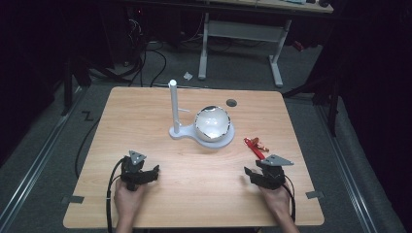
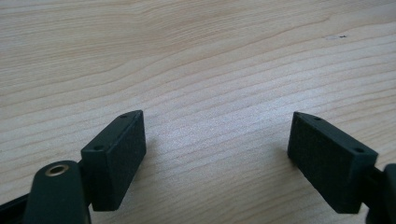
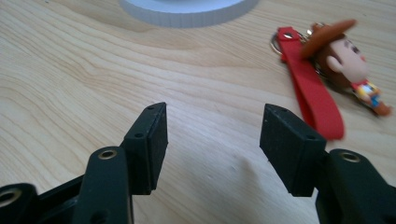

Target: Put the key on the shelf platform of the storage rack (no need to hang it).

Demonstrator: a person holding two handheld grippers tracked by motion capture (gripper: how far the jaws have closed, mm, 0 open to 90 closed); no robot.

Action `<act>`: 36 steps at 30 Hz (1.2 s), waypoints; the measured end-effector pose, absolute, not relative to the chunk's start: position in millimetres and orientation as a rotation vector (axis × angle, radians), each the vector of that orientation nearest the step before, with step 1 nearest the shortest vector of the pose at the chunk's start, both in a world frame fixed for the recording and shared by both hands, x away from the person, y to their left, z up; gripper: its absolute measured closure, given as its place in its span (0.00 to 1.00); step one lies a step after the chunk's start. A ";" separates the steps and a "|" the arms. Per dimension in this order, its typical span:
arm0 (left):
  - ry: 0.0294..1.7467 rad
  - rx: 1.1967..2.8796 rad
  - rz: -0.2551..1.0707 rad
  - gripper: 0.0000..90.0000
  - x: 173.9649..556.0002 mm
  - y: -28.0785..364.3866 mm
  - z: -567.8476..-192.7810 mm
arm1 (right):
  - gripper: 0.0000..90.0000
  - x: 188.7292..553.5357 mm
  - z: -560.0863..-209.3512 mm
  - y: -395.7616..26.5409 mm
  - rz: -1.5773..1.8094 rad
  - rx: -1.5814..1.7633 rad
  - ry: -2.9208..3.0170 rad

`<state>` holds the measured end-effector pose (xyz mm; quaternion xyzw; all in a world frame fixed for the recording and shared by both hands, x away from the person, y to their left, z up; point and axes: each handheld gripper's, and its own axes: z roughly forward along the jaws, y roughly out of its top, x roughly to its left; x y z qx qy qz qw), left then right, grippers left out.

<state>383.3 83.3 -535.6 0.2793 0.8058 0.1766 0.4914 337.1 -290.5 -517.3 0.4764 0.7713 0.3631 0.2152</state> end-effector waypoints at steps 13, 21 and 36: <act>1.957 0.676 0.432 0.22 383.6 83.2 -535.6 | 0.40 323.5 -517.8 -331.9 0.985 1.403 2.033; 1.958 0.676 0.431 0.22 383.7 83.1 -535.6 | 0.37 327.2 -515.4 -347.2 0.975 1.442 1.993; 1.965 0.668 0.425 0.22 383.8 82.8 -535.2 | 0.32 366.0 -502.9 -347.1 0.975 1.401 2.029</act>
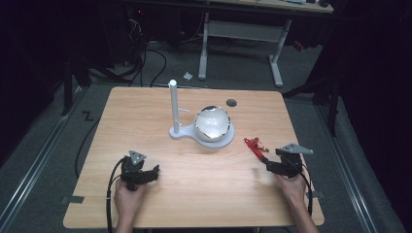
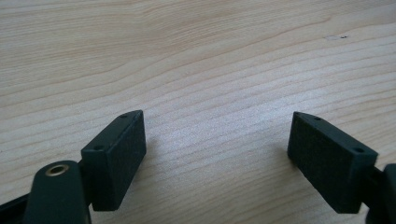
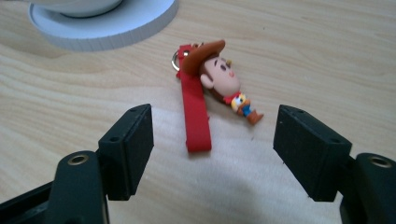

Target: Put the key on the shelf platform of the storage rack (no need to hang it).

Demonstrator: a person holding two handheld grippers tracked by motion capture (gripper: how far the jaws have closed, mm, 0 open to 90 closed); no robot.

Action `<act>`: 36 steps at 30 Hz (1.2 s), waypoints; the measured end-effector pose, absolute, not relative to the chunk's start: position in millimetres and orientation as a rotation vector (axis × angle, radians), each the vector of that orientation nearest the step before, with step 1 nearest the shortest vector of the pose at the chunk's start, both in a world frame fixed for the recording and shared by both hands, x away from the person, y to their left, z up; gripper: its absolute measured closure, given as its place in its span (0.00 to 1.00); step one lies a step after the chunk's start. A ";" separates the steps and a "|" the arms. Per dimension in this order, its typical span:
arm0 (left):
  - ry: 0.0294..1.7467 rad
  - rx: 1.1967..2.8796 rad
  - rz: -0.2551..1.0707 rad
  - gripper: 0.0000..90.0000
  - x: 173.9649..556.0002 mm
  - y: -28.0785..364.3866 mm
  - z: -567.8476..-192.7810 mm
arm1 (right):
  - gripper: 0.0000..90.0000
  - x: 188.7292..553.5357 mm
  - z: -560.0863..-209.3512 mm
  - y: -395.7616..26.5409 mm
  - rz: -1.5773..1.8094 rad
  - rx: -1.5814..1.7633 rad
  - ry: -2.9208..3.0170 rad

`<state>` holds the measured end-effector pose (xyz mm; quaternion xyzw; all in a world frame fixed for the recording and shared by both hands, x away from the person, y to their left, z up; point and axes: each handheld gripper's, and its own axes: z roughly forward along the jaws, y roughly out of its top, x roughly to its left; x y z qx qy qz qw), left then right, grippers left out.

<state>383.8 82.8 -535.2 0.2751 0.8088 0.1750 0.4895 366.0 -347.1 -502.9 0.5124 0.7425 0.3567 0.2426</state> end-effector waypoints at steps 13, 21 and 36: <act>1.967 0.664 0.424 0.22 383.9 82.6 -535.0 | 0.32 395.1 -506.1 -343.0 0.991 1.407 2.064; 1.967 0.665 0.423 0.22 383.9 82.6 -535.0 | 0.31 403.5 -512.5 -342.9 0.970 1.420 2.084; 1.966 0.667 0.424 0.22 383.8 82.8 -535.1 | 0.37 432.8 -513.5 -327.6 0.884 1.383 2.173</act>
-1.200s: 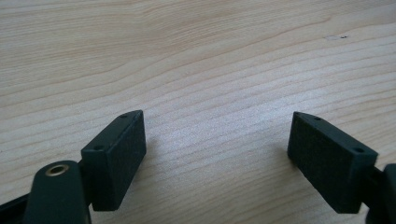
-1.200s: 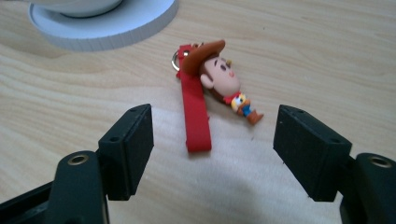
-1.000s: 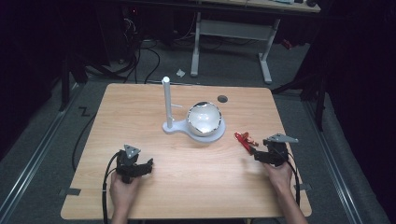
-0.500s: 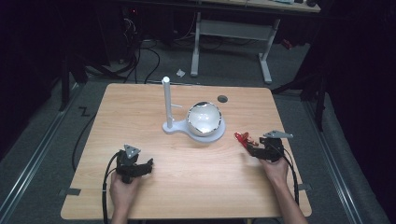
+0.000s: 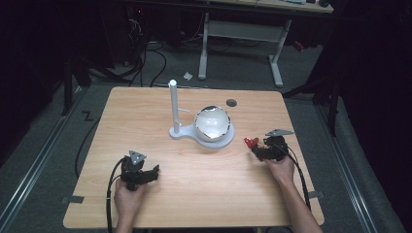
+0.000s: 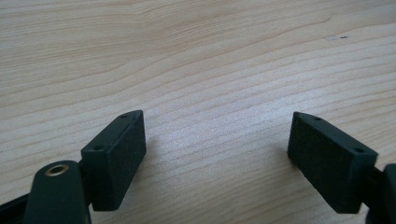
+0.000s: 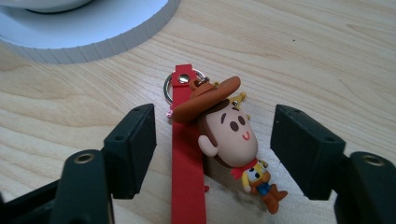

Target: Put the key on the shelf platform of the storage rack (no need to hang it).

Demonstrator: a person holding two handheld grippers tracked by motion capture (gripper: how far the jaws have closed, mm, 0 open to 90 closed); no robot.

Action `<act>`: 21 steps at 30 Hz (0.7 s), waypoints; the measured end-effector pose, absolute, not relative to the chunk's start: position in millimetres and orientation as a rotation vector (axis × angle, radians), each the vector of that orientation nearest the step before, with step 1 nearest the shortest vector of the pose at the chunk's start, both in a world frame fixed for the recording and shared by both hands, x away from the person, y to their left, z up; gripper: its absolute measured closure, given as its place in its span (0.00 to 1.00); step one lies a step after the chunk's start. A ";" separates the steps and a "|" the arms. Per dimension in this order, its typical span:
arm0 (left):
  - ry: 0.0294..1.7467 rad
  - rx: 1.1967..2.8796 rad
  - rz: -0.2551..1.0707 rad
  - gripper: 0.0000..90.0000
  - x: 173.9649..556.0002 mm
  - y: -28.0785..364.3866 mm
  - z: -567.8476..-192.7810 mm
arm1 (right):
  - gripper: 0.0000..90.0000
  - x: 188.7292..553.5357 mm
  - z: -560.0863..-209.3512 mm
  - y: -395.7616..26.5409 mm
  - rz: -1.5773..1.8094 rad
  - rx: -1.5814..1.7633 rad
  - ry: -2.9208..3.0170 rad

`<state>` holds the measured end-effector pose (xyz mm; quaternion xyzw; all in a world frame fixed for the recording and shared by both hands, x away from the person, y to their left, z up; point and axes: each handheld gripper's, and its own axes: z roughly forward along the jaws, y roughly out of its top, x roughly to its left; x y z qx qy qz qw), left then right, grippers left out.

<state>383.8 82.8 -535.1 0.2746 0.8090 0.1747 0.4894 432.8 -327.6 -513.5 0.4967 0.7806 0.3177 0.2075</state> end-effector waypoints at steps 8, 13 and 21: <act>1.966 0.667 0.425 0.22 383.8 82.8 -535.1 | 0.45 437.1 -523.4 -328.3 0.839 1.393 2.200; 1.966 0.666 0.424 0.22 383.8 82.7 -535.0 | 0.55 436.4 -523.2 -326.9 0.854 1.351 2.221; 1.958 0.678 0.431 0.22 383.7 83.3 -535.6 | 0.71 435.7 -522.0 -323.4 0.854 1.326 2.238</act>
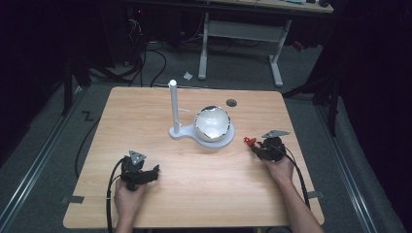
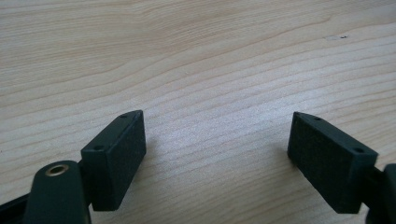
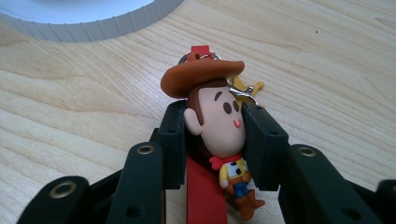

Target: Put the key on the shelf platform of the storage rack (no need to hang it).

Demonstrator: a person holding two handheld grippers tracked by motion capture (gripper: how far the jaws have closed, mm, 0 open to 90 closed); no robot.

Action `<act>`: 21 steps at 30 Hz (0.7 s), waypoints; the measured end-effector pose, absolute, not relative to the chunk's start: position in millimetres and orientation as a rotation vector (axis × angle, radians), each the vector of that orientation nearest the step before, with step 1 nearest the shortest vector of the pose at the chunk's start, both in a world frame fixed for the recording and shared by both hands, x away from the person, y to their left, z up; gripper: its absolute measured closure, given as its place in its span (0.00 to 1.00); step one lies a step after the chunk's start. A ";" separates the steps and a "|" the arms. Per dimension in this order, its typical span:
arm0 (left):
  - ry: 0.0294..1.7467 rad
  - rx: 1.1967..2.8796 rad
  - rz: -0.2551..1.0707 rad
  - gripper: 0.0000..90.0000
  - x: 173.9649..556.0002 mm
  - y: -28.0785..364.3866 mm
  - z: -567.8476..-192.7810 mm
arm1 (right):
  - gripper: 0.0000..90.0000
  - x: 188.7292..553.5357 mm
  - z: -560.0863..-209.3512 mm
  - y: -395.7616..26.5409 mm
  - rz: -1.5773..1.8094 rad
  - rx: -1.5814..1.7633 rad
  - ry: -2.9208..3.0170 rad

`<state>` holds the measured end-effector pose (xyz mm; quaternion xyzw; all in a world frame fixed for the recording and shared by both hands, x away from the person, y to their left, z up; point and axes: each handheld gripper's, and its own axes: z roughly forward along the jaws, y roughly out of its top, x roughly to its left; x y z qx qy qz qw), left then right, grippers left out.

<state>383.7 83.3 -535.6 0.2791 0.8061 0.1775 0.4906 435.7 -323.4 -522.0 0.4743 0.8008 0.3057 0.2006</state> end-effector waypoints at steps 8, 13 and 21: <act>1.948 0.695 0.435 0.22 383.5 84.1 -536.0 | 0.72 433.8 -518.9 -323.9 0.854 1.318 2.227; 1.954 0.689 0.431 0.22 383.5 83.8 -535.7 | 0.72 429.8 -507.7 -335.4 0.946 1.358 2.181; 1.954 0.689 0.431 0.22 383.5 83.8 -535.7 | 0.72 420.0 -488.1 -347.7 1.023 1.345 2.131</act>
